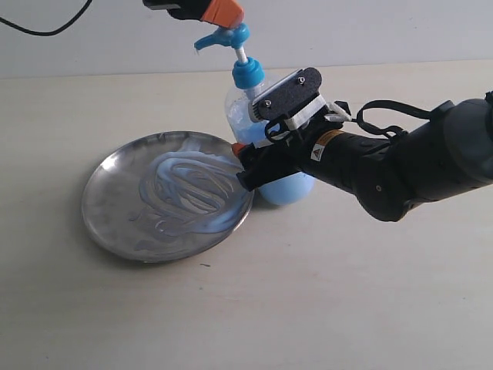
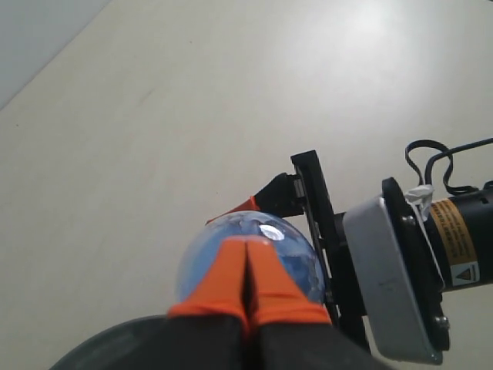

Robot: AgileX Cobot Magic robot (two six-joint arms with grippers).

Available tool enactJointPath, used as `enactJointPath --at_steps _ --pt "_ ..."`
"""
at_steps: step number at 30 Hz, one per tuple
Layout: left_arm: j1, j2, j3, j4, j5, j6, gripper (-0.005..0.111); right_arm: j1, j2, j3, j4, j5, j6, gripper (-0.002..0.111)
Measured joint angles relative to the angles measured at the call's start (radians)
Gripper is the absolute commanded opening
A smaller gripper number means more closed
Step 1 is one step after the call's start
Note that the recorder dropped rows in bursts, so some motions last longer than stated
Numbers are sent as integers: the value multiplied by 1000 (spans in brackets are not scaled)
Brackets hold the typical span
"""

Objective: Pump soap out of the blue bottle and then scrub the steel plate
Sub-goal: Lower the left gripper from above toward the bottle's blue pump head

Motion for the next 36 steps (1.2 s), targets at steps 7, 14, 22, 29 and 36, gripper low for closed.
enactJointPath --at_steps 7,14,22,29,36 --pt "0 6 -2 -3 8 -4 0 0 0 0 0 0 0 0" --pt "0 21 -10 -19 8 -10 0 0 0 0 11 0 8 0" --pt "0 24 -12 -23 10 -19 0 0 0 0 14 0 10 0" --pt "2 35 -18 -28 24 -24 0 0 0 0 16 0 12 0" --pt "-40 51 -25 -21 6 -36 0 -3 2 0 30 2 16 0"
